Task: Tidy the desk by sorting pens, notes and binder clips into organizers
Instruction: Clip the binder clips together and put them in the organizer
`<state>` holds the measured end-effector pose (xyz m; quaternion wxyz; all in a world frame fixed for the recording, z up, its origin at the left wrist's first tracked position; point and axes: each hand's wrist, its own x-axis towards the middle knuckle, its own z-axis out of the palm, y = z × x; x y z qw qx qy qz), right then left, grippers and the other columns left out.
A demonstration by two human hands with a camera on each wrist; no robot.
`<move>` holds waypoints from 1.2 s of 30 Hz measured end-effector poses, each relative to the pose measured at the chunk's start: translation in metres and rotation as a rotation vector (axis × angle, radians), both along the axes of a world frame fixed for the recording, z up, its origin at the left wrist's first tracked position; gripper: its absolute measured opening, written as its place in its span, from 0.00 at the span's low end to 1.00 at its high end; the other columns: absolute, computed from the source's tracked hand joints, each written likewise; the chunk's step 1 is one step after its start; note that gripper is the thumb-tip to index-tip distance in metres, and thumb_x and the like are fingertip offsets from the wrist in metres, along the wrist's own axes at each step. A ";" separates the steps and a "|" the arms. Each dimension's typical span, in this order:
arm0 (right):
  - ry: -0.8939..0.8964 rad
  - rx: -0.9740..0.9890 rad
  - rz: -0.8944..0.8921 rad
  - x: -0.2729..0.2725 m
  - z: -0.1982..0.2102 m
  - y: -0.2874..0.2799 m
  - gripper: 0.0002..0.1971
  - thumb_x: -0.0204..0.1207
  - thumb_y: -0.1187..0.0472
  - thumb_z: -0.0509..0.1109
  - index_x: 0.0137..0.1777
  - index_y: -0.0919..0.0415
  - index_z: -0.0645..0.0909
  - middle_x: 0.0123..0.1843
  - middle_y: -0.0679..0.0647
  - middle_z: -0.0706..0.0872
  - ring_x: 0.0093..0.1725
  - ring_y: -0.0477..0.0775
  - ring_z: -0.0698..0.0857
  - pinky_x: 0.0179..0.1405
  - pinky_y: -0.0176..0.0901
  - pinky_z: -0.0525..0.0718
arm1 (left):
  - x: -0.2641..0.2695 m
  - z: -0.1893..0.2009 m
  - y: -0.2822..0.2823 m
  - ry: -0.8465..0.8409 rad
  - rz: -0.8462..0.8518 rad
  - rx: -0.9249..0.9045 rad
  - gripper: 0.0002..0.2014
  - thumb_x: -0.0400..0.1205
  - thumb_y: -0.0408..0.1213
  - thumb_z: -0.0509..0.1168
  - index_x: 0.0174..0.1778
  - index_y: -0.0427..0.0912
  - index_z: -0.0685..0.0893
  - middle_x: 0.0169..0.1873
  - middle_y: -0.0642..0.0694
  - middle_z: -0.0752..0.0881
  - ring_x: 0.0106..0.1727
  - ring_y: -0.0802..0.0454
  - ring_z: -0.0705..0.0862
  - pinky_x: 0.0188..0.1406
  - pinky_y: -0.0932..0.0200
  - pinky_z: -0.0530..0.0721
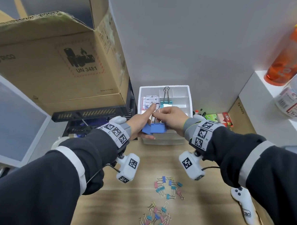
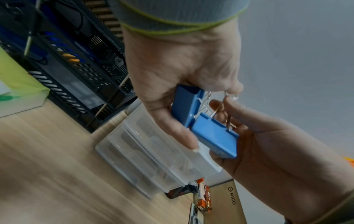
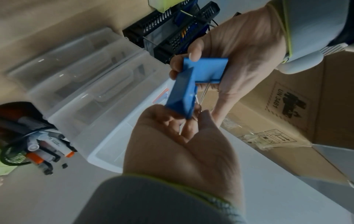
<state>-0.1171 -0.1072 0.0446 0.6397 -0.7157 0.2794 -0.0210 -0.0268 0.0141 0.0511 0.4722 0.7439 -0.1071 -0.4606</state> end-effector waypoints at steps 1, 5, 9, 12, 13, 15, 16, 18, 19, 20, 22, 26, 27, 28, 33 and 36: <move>-0.012 0.028 0.003 -0.002 -0.003 0.001 0.11 0.76 0.58 0.75 0.32 0.57 0.83 0.36 0.56 0.85 0.37 0.56 0.80 0.40 0.49 0.82 | -0.001 -0.002 0.002 0.000 0.007 -0.003 0.36 0.79 0.72 0.60 0.63 0.42 0.84 0.46 0.40 0.82 0.39 0.45 0.91 0.47 0.43 0.93; -0.060 0.050 -0.015 -0.011 -0.004 0.005 0.08 0.76 0.64 0.77 0.36 0.61 0.83 0.31 0.52 0.87 0.34 0.49 0.86 0.38 0.39 0.88 | -0.005 -0.005 0.006 0.037 0.032 -0.030 0.37 0.79 0.70 0.63 0.61 0.36 0.87 0.44 0.38 0.90 0.42 0.43 0.93 0.46 0.42 0.93; -0.020 0.108 -0.068 -0.014 -0.007 0.003 0.10 0.72 0.69 0.79 0.47 0.63 0.80 0.34 0.55 0.87 0.33 0.51 0.87 0.35 0.39 0.90 | -0.009 -0.006 0.006 0.085 -0.060 -0.095 0.28 0.78 0.55 0.74 0.65 0.36 0.86 0.52 0.31 0.91 0.46 0.37 0.92 0.51 0.42 0.92; 0.006 0.145 -0.123 -0.015 -0.008 -0.001 0.17 0.73 0.72 0.78 0.57 0.65 0.76 0.36 0.57 0.86 0.25 0.51 0.85 0.32 0.41 0.90 | -0.014 -0.005 0.004 0.110 -0.104 -0.132 0.26 0.76 0.39 0.77 0.64 0.24 0.84 0.48 0.30 0.89 0.46 0.37 0.89 0.61 0.39 0.88; 0.002 0.145 -0.138 -0.016 -0.009 -0.002 0.19 0.73 0.71 0.78 0.60 0.65 0.75 0.35 0.57 0.86 0.25 0.50 0.85 0.36 0.44 0.92 | -0.014 -0.005 0.004 0.099 -0.114 -0.137 0.22 0.78 0.36 0.75 0.62 0.22 0.84 0.46 0.29 0.89 0.47 0.37 0.89 0.62 0.40 0.88; -0.009 0.156 -0.192 -0.017 -0.012 -0.007 0.23 0.74 0.68 0.78 0.65 0.65 0.72 0.35 0.57 0.86 0.27 0.51 0.86 0.48 0.50 0.92 | -0.014 -0.006 0.005 0.080 -0.139 -0.138 0.13 0.80 0.29 0.71 0.57 0.23 0.83 0.44 0.29 0.87 0.46 0.38 0.89 0.61 0.41 0.88; 0.000 0.151 -0.222 -0.017 -0.013 -0.011 0.24 0.75 0.67 0.77 0.67 0.65 0.71 0.36 0.57 0.85 0.27 0.51 0.85 0.49 0.51 0.92 | -0.014 -0.006 0.005 0.072 -0.148 -0.138 0.10 0.81 0.26 0.70 0.55 0.26 0.83 0.42 0.30 0.87 0.44 0.39 0.89 0.60 0.41 0.89; 0.053 0.123 -0.257 -0.017 -0.013 -0.017 0.23 0.75 0.60 0.79 0.64 0.63 0.72 0.35 0.57 0.82 0.27 0.53 0.80 0.39 0.49 0.88 | -0.013 -0.006 0.003 0.043 -0.151 -0.131 0.04 0.81 0.23 0.69 0.48 0.31 0.81 0.40 0.32 0.85 0.43 0.38 0.89 0.59 0.40 0.89; 0.083 0.120 -0.249 -0.017 -0.011 -0.020 0.23 0.74 0.54 0.79 0.60 0.62 0.73 0.35 0.57 0.80 0.26 0.53 0.77 0.36 0.47 0.84 | -0.012 -0.007 0.002 0.025 -0.149 -0.127 0.04 0.81 0.22 0.70 0.46 0.33 0.81 0.40 0.32 0.85 0.43 0.38 0.89 0.59 0.40 0.89; 0.109 0.126 -0.228 -0.017 -0.010 -0.021 0.23 0.73 0.49 0.79 0.56 0.62 0.74 0.36 0.56 0.79 0.26 0.52 0.75 0.34 0.45 0.82 | -0.011 -0.007 0.001 0.015 -0.154 -0.128 0.05 0.80 0.22 0.70 0.45 0.33 0.81 0.40 0.32 0.85 0.43 0.38 0.89 0.58 0.40 0.90; 0.156 0.144 -0.177 -0.017 -0.008 -0.022 0.26 0.72 0.43 0.79 0.53 0.67 0.80 0.42 0.58 0.83 0.26 0.51 0.74 0.31 0.43 0.80 | -0.010 -0.007 0.001 0.022 -0.192 -0.133 0.06 0.80 0.22 0.72 0.48 0.34 0.81 0.42 0.31 0.86 0.44 0.38 0.90 0.56 0.42 0.90; 0.102 0.092 -0.129 -0.012 -0.009 -0.022 0.12 0.73 0.57 0.80 0.45 0.64 0.83 0.36 0.60 0.84 0.25 0.49 0.76 0.26 0.38 0.79 | -0.010 -0.012 -0.001 0.021 -0.217 -0.108 0.07 0.80 0.25 0.73 0.50 0.33 0.83 0.45 0.29 0.88 0.47 0.38 0.91 0.54 0.45 0.92; 0.084 0.079 -0.128 -0.011 -0.009 -0.023 0.09 0.74 0.61 0.79 0.46 0.64 0.84 0.34 0.59 0.83 0.24 0.48 0.76 0.26 0.37 0.80 | -0.010 -0.013 -0.002 0.011 -0.195 -0.101 0.06 0.81 0.27 0.74 0.50 0.32 0.83 0.46 0.29 0.88 0.47 0.38 0.91 0.50 0.49 0.93; 0.072 0.072 -0.131 -0.010 -0.009 -0.024 0.08 0.74 0.64 0.78 0.49 0.65 0.85 0.33 0.58 0.83 0.24 0.48 0.77 0.27 0.36 0.81 | -0.009 -0.014 -0.003 0.001 -0.171 -0.094 0.06 0.81 0.29 0.74 0.48 0.31 0.84 0.47 0.29 0.87 0.48 0.38 0.92 0.46 0.53 0.93; 0.009 0.145 -0.177 -0.003 -0.005 -0.024 0.06 0.75 0.72 0.71 0.49 0.63 0.82 0.36 0.58 0.84 0.27 0.49 0.79 0.25 0.36 0.80 | -0.002 -0.017 -0.007 0.005 -0.125 -0.102 0.07 0.81 0.32 0.75 0.45 0.34 0.84 0.49 0.29 0.88 0.50 0.37 0.93 0.42 0.58 0.93; -0.021 0.217 -0.193 -0.002 -0.005 -0.024 0.08 0.77 0.70 0.66 0.52 0.59 0.80 0.39 0.57 0.85 0.27 0.50 0.79 0.23 0.38 0.77 | 0.000 -0.019 -0.009 0.027 -0.125 -0.105 0.09 0.81 0.34 0.75 0.48 0.33 0.84 0.54 0.27 0.88 0.52 0.36 0.93 0.43 0.58 0.93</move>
